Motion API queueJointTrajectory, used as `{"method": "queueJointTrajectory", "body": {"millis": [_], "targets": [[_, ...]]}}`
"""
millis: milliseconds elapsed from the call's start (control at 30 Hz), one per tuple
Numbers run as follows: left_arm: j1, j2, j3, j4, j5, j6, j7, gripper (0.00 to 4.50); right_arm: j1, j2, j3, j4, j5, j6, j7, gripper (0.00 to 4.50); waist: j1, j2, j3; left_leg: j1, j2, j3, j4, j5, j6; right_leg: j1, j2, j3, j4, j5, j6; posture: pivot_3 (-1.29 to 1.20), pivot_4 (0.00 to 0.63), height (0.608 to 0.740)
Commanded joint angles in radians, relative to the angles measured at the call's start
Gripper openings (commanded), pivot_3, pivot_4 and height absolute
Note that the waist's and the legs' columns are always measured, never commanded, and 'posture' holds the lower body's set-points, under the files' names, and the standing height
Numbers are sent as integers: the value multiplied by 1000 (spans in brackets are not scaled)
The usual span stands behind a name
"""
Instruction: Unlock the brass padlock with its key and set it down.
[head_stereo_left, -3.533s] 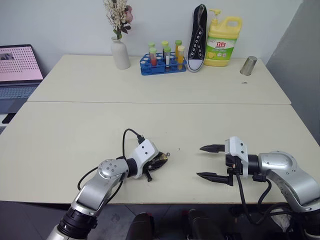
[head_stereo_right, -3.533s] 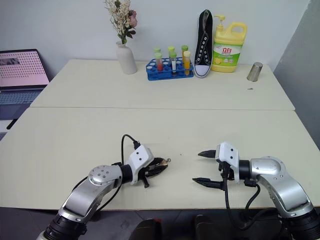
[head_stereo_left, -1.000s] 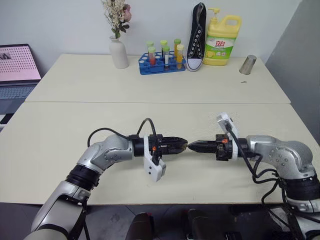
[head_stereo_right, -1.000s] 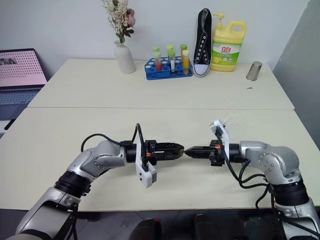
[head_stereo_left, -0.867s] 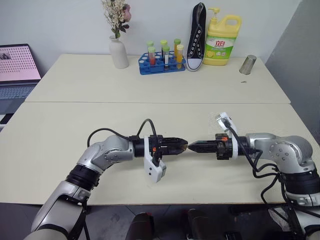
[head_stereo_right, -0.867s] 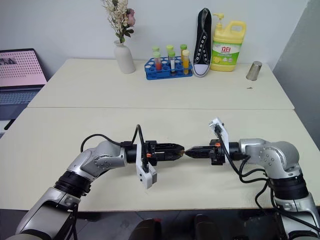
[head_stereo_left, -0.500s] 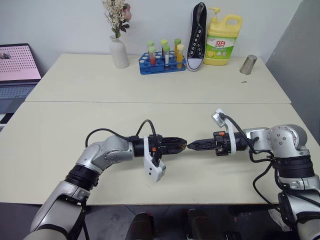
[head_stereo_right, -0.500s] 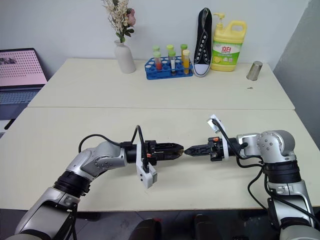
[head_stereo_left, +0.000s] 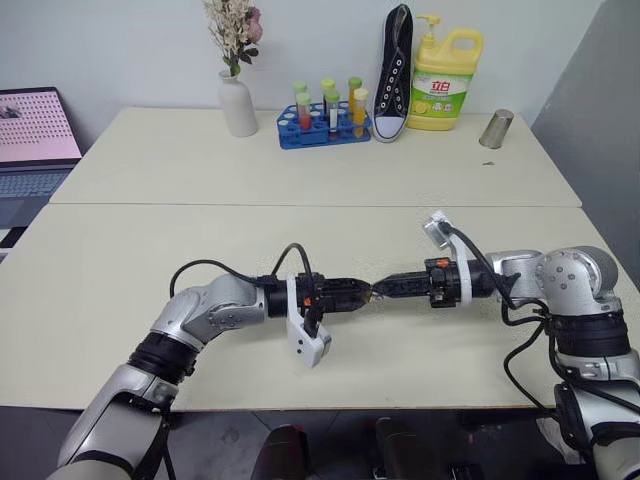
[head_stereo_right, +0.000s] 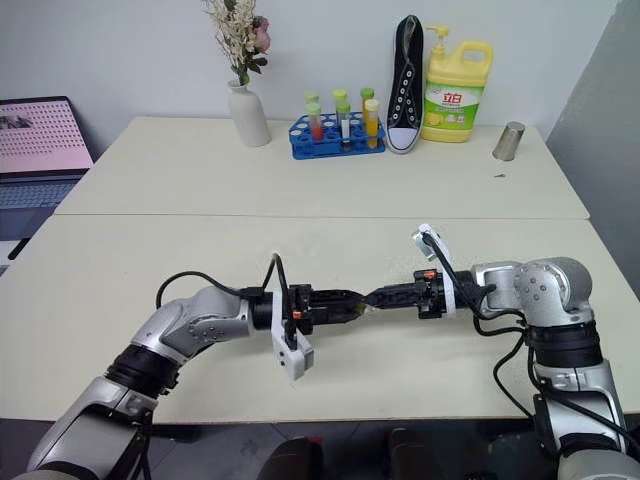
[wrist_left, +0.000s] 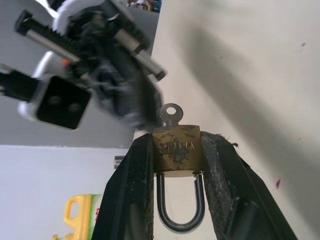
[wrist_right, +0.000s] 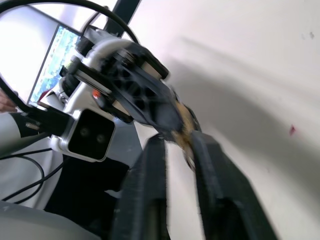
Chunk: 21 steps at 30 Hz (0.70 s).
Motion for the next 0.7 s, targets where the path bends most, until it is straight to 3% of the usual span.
{"method": "queueJointTrajectory", "body": {"millis": [33, 100, 200, 300, 467, 700], "targets": [[-5, 2, 5, -28, -23, 1, 4, 963, 49, -92, 48, -109, -67, -153, 97, 2399, 1, 0, 0, 0, 0, 0, 0, 0, 0, 0, 0, 0, 0, 0, 0, 0, 150, 740], [-4, 0, 6, -28, -27, 7, 6, 963, 87, -144, 72, -145, -125, -258, 141, 3112, 2, 0, 0, 0, -1, 0, 0, 0, 0, 0, 0, 0, 0, 0, 0, 0, 150, 740], [-4, -2, 8, -27, -31, 14, 7, 963, 130, -178, 86, -170, -196, -389, 171, 3125, 1, 0, 0, 0, -1, 0, 0, 0, 0, 0, 0, 0, 0, 0, 1, 0, 150, 740], [1, -9, 15, -34, -37, 26, 14, 963, 183, -130, 58, -205, -217, -463, 116, 3125, -2, 0, 0, 1, 0, 0, 0, 0, 0, 0, 0, 0, 0, 0, 1, 0, 150, 740], [4, -16, 22, -38, -34, 40, 27, 963, 248, -19, 20, -264, -179, -468, 15, 3125, -2, 0, 0, 1, 1, 0, 0, 0, 0, 0, 1, 0, 1, 0, 0, 0, 150, 740], [-1, -19, 22, -35, -22, 44, 43, 963, 261, 31, 31, -279, -161, -451, -27, 3125, -1, 0, 0, 1, 0, 0, 1, 0, 0, 0, 0, 0, 0, 0, 1, 0, 150, 740]]}}
